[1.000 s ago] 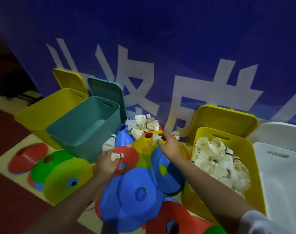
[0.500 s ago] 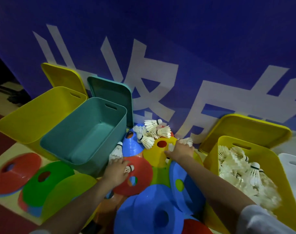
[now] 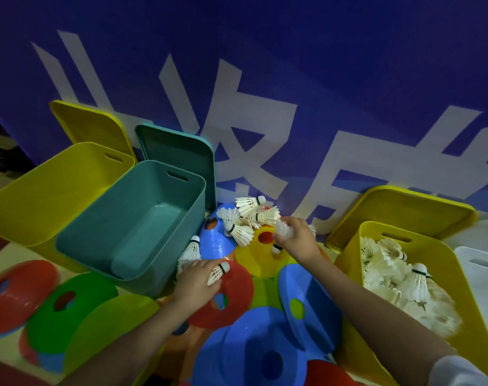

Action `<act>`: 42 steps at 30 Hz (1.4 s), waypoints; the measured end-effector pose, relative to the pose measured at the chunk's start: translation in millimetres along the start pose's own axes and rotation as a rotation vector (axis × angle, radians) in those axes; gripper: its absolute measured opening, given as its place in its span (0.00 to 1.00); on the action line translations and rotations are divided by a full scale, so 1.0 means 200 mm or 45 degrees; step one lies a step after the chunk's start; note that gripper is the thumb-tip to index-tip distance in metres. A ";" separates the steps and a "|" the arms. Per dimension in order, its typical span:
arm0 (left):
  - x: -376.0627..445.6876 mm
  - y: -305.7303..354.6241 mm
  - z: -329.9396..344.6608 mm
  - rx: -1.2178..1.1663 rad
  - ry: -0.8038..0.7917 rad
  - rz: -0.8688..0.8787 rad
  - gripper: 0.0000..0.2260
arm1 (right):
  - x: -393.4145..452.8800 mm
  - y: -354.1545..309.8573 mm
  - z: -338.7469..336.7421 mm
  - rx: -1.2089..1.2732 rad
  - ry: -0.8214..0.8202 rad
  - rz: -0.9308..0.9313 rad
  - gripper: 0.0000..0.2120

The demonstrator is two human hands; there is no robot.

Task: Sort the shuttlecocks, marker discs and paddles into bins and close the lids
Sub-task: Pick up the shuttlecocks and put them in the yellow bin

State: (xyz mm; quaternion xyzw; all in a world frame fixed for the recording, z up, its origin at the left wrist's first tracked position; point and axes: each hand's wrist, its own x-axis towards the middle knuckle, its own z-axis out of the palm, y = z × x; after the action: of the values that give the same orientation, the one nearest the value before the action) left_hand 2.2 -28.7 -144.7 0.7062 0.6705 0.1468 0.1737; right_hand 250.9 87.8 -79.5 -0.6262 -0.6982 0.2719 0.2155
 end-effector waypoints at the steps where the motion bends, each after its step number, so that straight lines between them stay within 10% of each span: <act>1: 0.00 0.04 -0.02 -0.069 0.032 -0.009 0.21 | -0.02 -0.01 -0.03 0.058 0.050 -0.010 0.24; 18: 0.09 1.37 0.17 -1.075 -0.041 -0.024 0.16 | -0.50 0.85 -0.91 0.286 0.579 0.253 0.18; 25: 0.11 1.72 0.33 -1.132 -0.027 -0.077 0.18 | -0.44 0.99 -0.90 0.068 0.276 0.151 0.20; 31: 0.16 1.76 0.38 -1.139 0.069 -0.115 0.17 | -0.40 1.10 -0.88 -0.751 0.040 0.282 0.24; 42: 0.47 1.82 0.40 -0.722 0.180 0.009 0.17 | -0.46 1.20 -1.00 -0.350 0.407 0.024 0.29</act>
State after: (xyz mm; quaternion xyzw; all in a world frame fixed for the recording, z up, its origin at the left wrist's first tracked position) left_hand 369.3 46.9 -57.6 0.6197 0.6108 0.3778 0.3165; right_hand 572.8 33.9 -80.1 -0.6914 -0.6798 0.0731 0.2334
